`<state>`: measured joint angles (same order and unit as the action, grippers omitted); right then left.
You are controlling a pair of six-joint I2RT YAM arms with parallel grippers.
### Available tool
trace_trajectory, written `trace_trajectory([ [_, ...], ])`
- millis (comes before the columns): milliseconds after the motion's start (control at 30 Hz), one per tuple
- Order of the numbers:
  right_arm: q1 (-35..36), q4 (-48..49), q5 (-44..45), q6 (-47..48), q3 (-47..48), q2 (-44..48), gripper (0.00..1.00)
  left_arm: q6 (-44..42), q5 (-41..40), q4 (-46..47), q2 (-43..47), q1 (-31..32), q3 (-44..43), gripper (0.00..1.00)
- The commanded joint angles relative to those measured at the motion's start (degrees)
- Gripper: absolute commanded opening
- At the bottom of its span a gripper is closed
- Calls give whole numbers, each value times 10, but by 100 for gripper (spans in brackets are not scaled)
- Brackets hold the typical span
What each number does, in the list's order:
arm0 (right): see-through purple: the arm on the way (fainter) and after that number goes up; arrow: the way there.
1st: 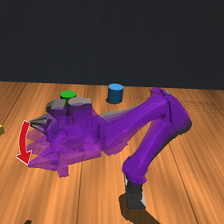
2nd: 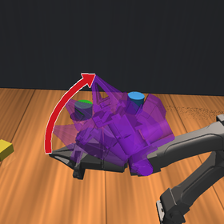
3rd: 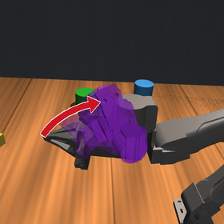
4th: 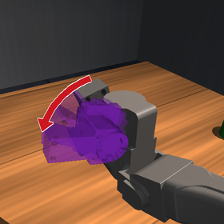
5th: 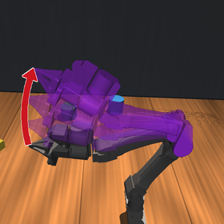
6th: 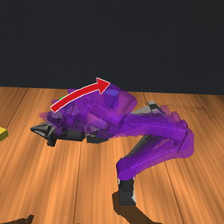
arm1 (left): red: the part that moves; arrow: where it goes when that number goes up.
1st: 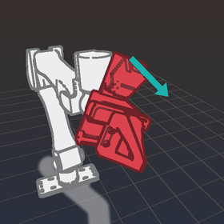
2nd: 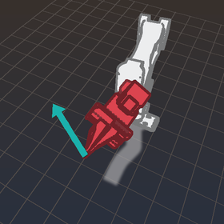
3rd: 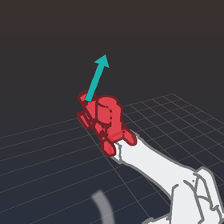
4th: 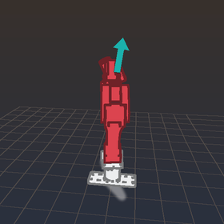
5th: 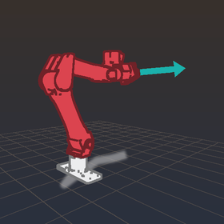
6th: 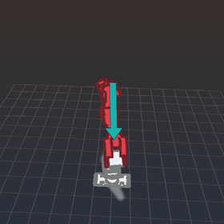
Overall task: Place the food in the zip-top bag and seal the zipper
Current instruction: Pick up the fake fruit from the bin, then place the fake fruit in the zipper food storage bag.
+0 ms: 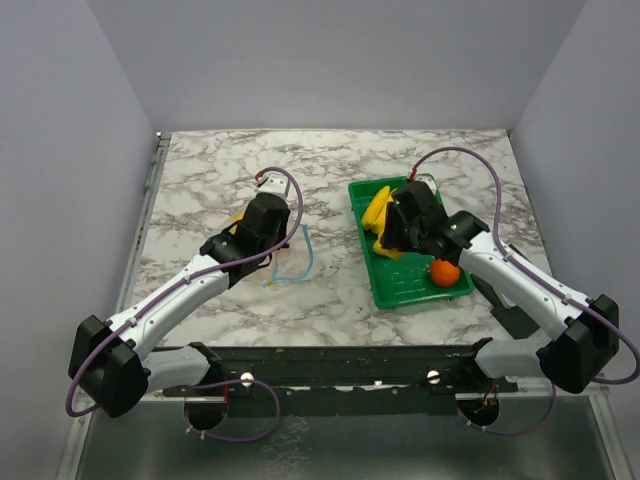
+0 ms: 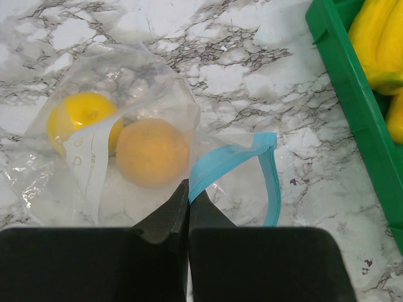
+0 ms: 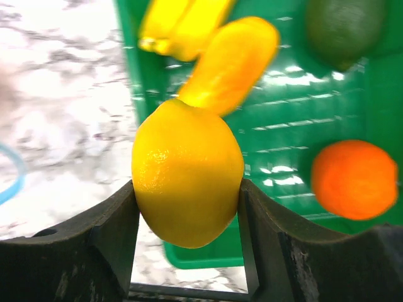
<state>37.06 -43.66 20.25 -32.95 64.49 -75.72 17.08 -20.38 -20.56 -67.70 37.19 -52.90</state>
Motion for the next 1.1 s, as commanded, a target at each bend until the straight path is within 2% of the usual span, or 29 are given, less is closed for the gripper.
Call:
trace_trajectory([
  [0,0,78,-123,13,-1,24,42,2,13,13,-2,-3,4,0],
  [200,7,137,-229,5,-8,20,42,1,15,12,-2,-4,4,0],
  [433,28,196,-291,-15,-4,-2,42,1,15,12,-1,-4,5,0],
  [800,103,237,-281,-26,55,-91,42,1,17,13,1,-4,4,0],
  [1067,123,264,-276,-49,99,-176,43,1,17,12,3,-4,4,0],
])
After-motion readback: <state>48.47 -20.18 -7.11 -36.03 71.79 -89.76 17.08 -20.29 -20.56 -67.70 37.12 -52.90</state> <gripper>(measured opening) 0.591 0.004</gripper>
